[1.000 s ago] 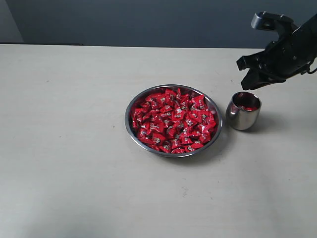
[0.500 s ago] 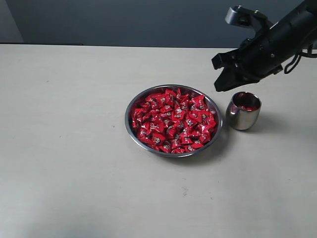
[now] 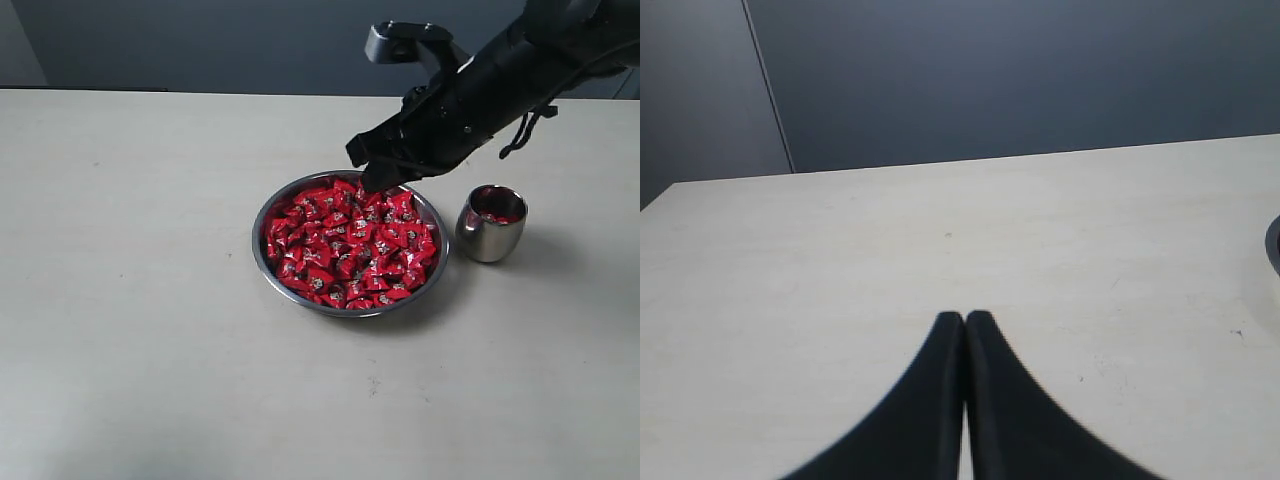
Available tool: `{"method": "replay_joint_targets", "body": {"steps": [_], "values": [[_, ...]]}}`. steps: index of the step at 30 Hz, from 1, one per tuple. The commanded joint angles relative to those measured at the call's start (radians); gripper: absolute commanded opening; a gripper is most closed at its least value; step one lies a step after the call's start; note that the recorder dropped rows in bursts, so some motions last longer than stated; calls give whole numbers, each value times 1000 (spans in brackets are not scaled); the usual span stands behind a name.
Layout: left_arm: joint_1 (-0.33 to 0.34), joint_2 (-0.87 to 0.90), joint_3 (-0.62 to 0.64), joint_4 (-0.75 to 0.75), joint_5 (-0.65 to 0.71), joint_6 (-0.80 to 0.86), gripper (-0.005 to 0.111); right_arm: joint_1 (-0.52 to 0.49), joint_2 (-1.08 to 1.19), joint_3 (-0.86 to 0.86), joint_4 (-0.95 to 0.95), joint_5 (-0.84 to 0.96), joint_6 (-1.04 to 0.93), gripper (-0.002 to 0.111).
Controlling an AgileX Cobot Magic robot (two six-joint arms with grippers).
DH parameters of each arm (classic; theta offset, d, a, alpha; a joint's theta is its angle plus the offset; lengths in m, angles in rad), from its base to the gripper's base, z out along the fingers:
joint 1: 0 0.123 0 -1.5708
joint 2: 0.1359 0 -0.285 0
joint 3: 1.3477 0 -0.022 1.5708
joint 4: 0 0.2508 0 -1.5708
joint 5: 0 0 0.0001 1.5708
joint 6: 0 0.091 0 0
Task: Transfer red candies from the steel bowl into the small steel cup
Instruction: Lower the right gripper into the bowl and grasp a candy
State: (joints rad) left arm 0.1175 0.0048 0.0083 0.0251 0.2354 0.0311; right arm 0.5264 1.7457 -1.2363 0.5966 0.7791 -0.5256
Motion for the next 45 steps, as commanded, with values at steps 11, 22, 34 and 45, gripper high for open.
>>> {"method": "replay_joint_targets", "body": {"steps": [11, 22, 34, 45], "values": [[2, -5, -8, 2, -5, -2, 0, 47, 99, -5, -29, -24, 56, 40], [2, -5, -8, 2, -5, -2, 0, 152, 234, -5, -6, -89, 58, 40], [2, -5, -8, 2, -5, -2, 0, 150, 233, -5, 17, -76, 58, 0], [2, -5, -8, 2, -5, -2, 0, 43, 58, -5, -4, 19, 58, 0]]}}
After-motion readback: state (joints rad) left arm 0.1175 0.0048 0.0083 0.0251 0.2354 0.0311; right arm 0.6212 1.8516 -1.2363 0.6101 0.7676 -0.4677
